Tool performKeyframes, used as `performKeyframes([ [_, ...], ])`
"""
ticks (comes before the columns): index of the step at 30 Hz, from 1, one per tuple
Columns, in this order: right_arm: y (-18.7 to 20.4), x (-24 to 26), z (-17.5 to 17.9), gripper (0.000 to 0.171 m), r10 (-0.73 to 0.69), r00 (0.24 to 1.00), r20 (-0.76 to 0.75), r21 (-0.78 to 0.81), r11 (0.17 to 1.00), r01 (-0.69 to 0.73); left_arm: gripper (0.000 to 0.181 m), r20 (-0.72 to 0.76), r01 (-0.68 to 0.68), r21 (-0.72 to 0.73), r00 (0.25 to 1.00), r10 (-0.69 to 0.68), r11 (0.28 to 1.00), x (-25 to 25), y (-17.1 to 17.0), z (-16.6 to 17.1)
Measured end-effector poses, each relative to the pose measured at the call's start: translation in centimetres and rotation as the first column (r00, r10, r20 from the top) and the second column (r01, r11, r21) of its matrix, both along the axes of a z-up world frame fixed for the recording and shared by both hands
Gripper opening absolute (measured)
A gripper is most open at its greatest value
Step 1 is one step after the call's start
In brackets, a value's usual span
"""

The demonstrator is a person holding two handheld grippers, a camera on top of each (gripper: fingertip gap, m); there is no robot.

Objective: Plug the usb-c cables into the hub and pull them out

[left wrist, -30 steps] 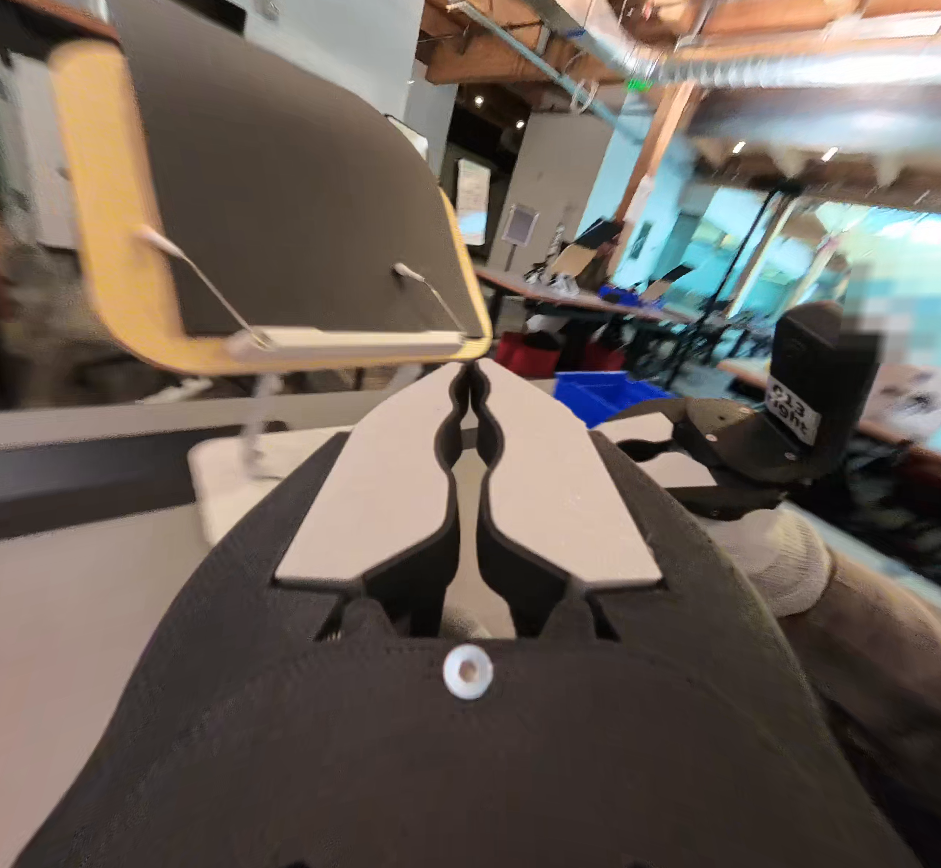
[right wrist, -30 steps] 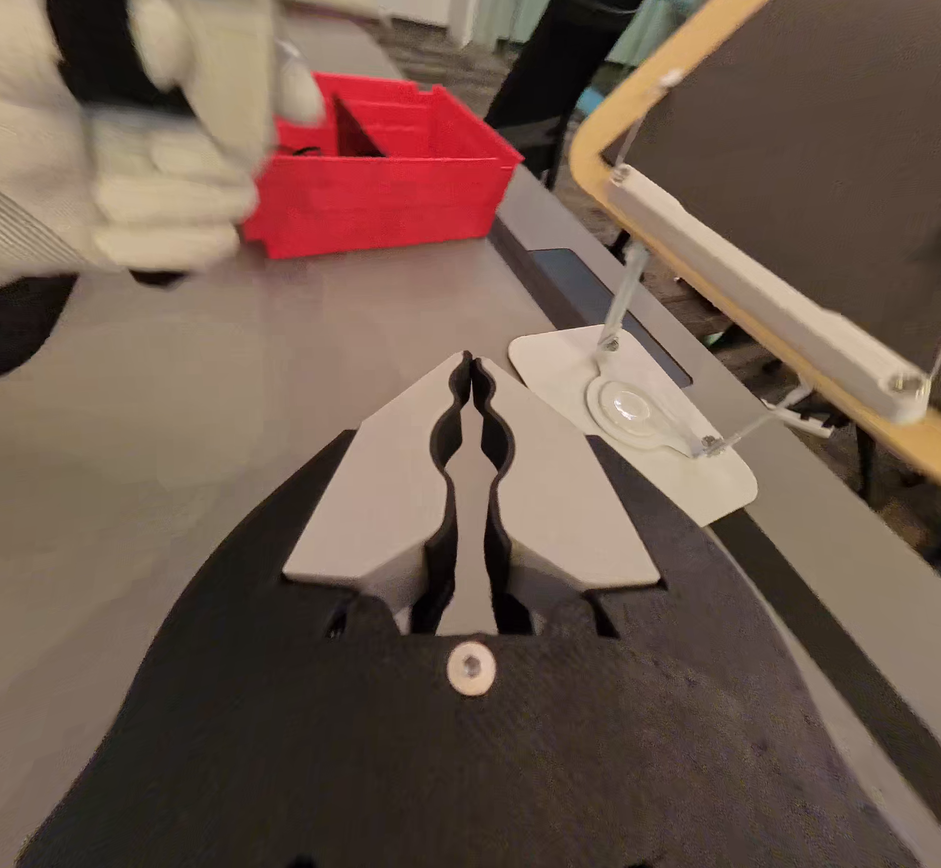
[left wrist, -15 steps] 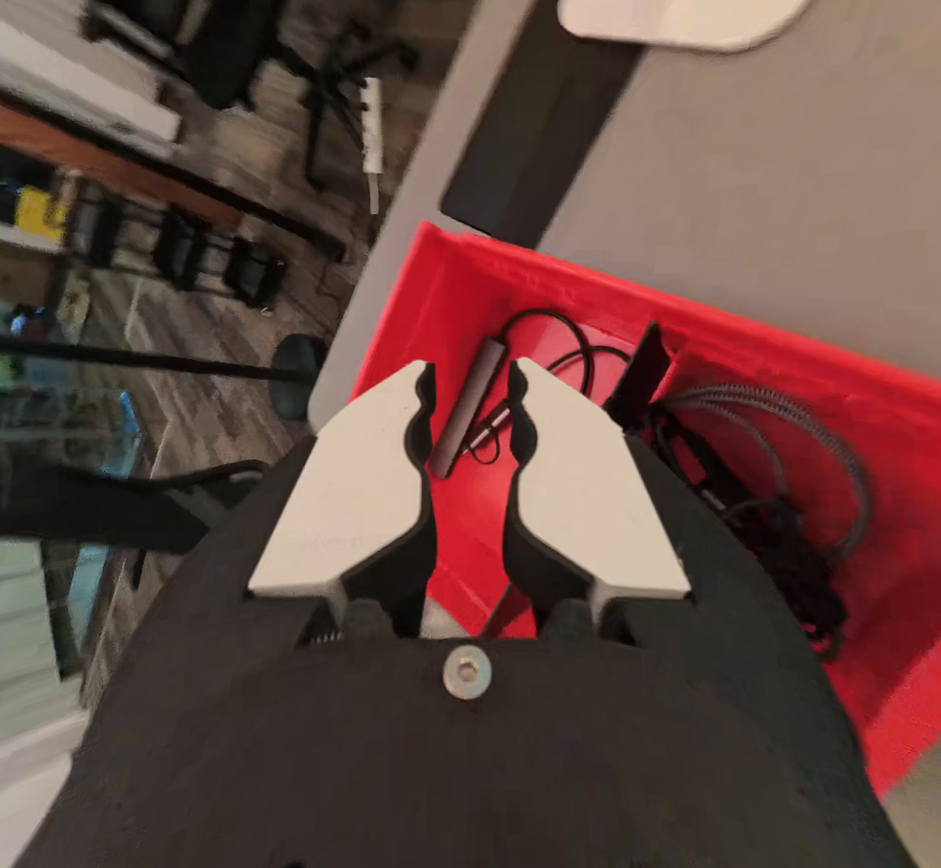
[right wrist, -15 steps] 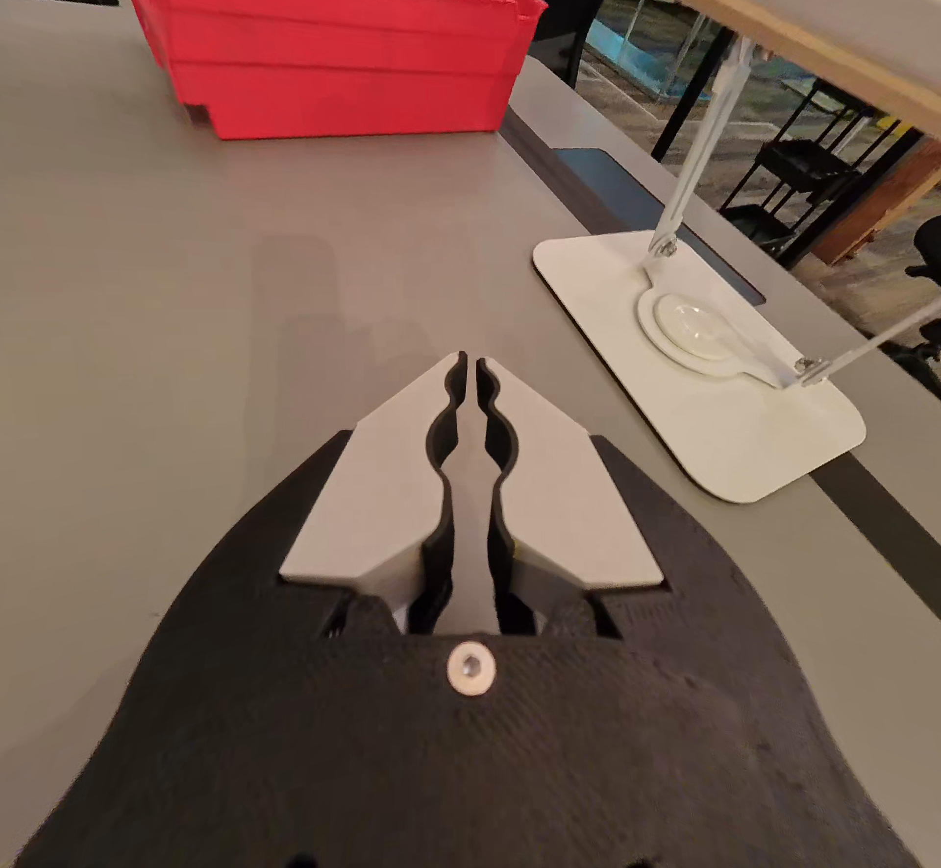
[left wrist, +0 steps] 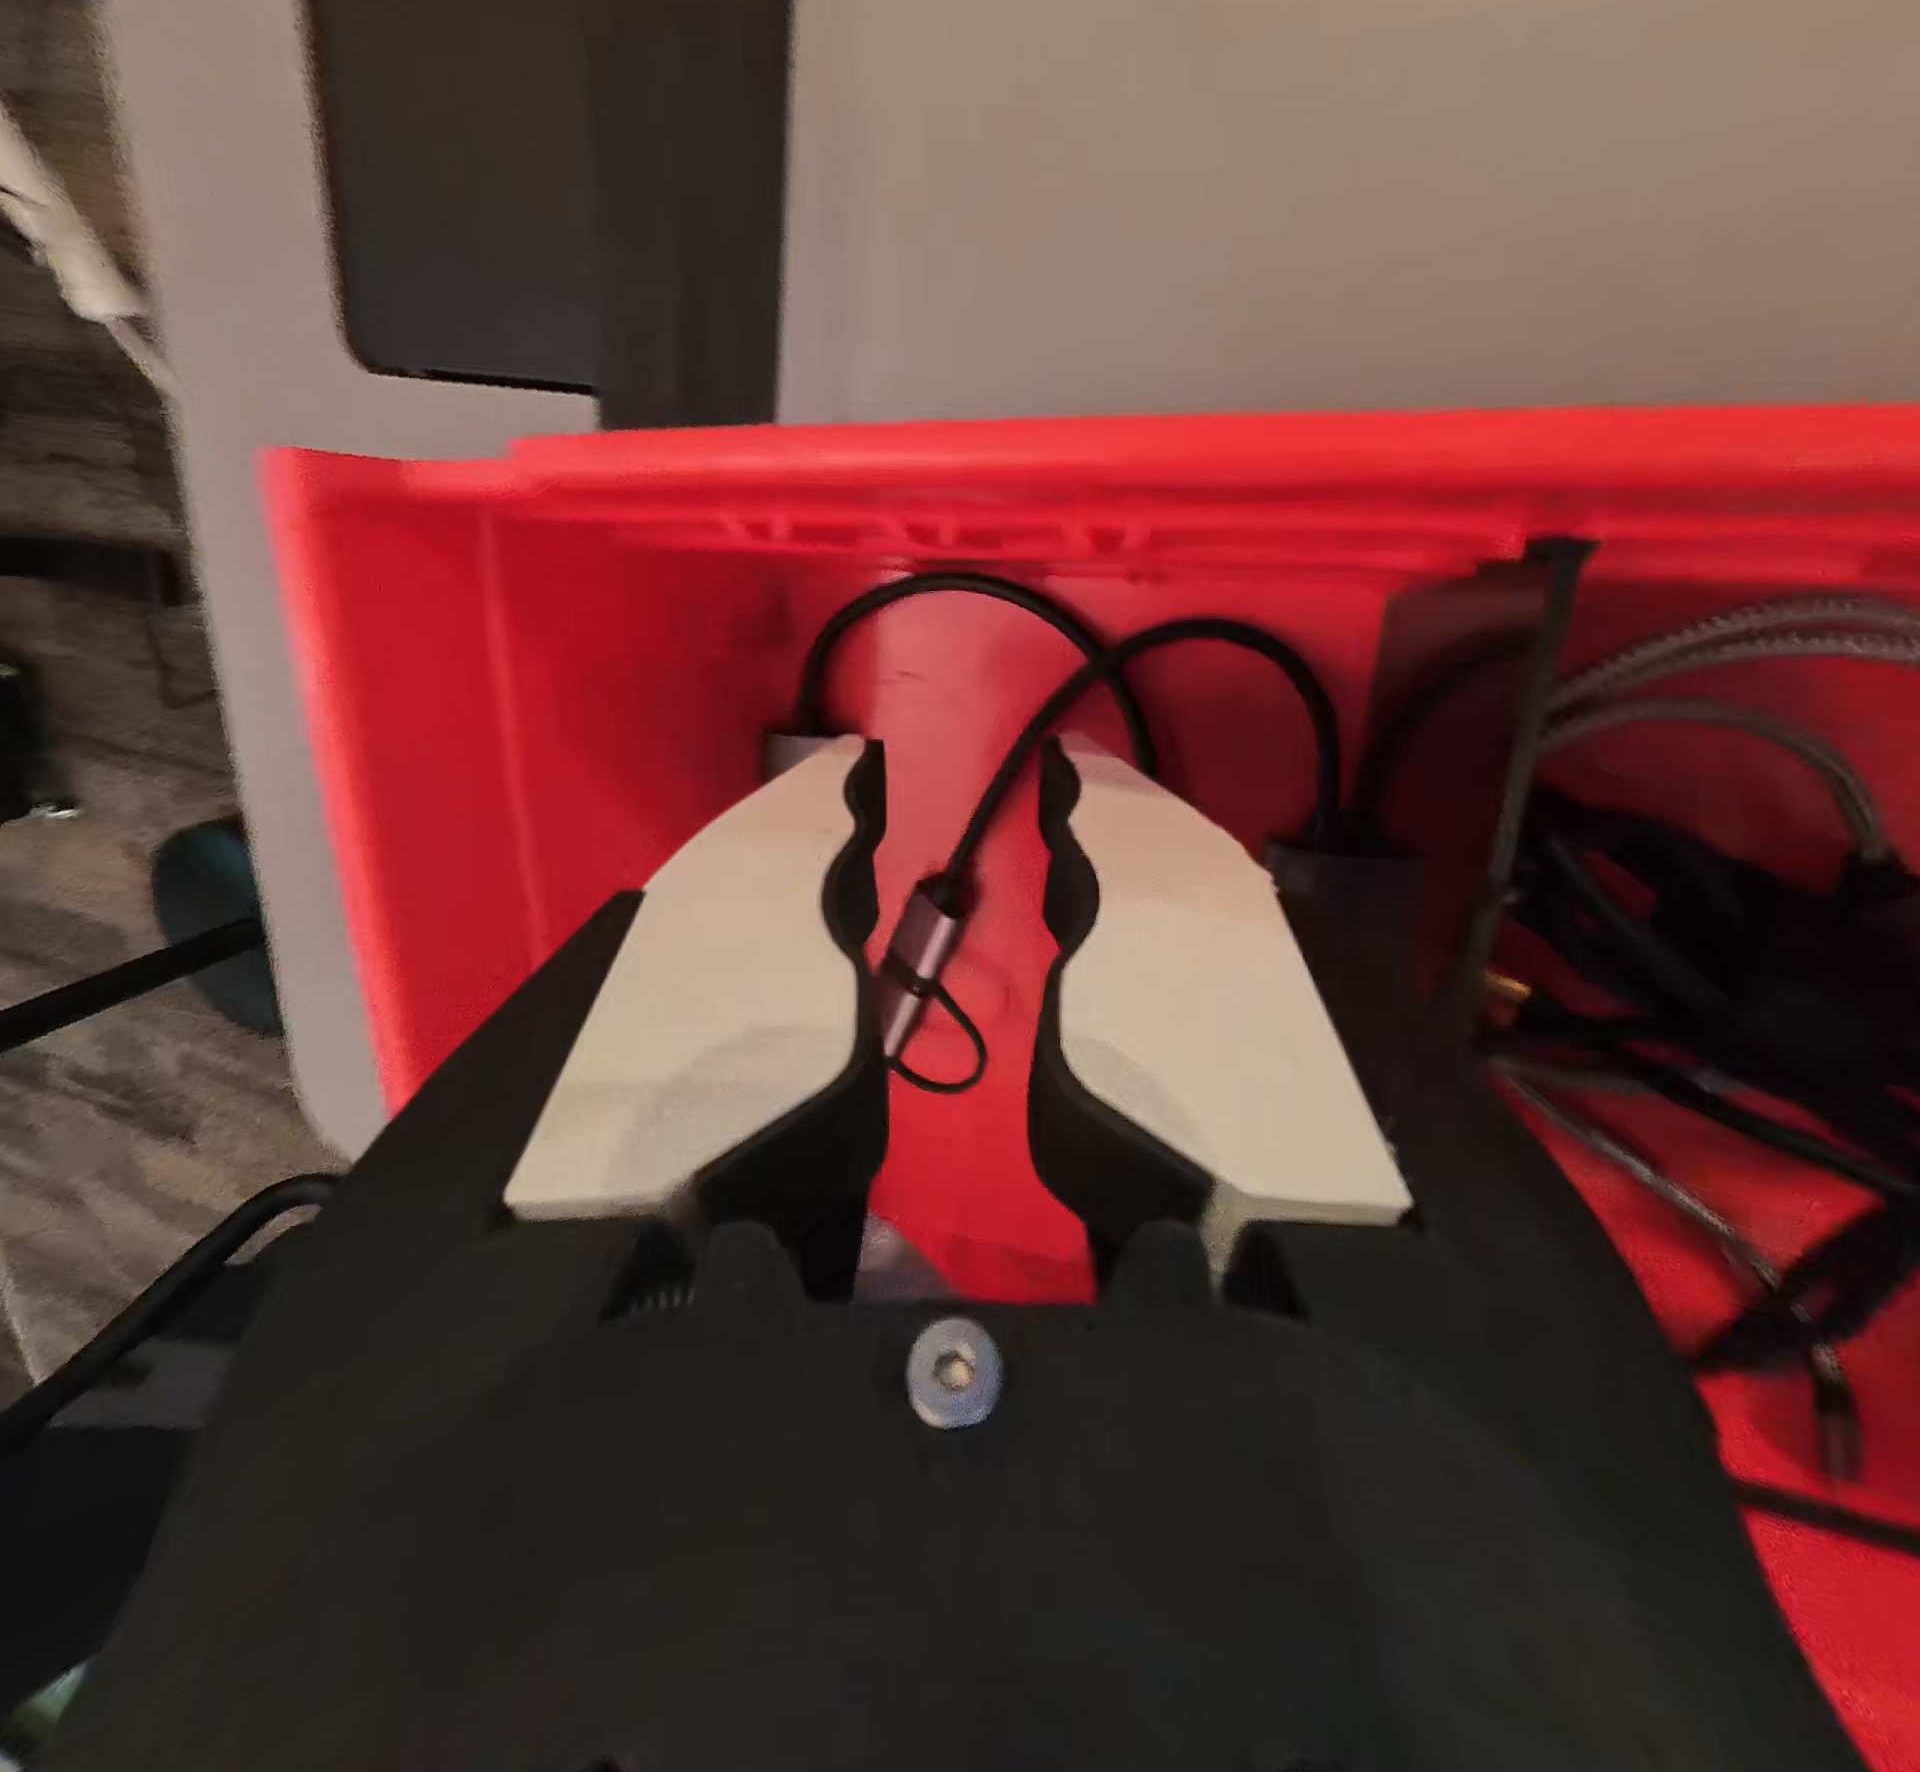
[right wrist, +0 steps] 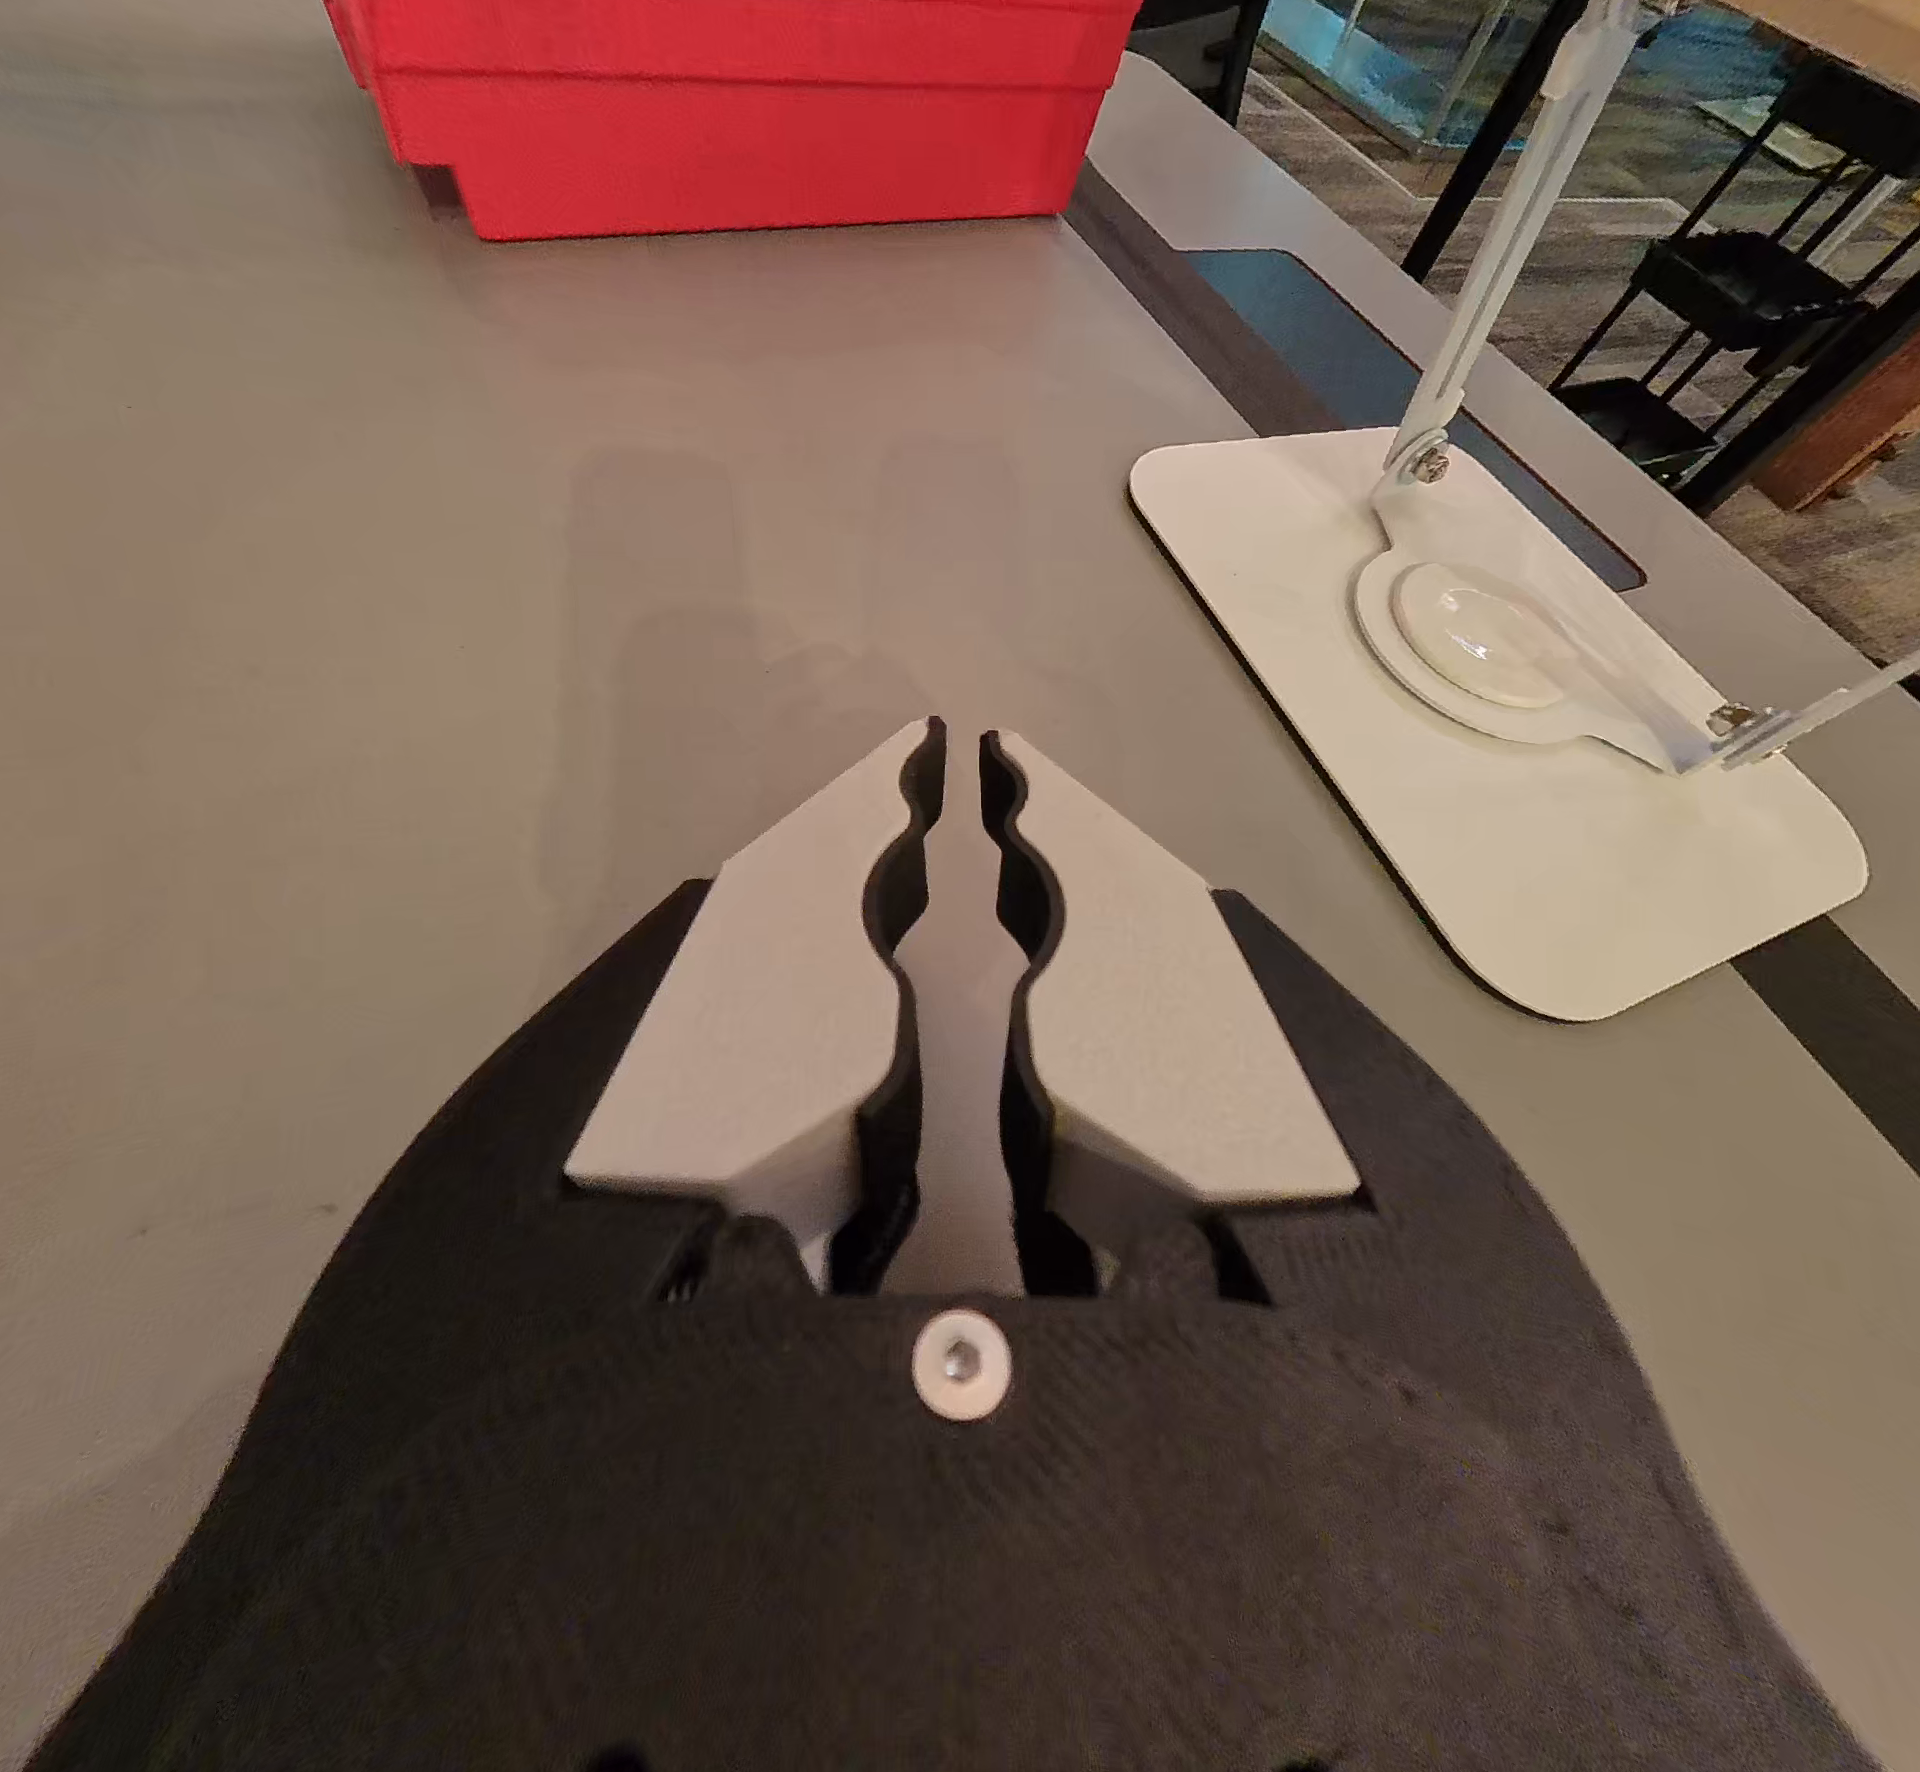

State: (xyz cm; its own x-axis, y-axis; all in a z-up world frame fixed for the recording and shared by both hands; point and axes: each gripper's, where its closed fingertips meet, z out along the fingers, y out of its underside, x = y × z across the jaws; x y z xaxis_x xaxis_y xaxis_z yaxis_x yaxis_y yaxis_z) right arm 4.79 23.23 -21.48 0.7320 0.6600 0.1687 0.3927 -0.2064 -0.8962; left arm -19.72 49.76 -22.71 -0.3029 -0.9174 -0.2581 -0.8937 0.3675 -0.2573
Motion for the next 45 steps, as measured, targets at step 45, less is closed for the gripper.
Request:
performKeyframes([
  [45,-1.2,-1.1,0.0,0.004,0.082,0.996,-0.023,-0.027,0.996,-0.082,0.004,0.019,-0.166,0.318,0.985,0.169,0.933,-5.2,8.4,3.3],
])
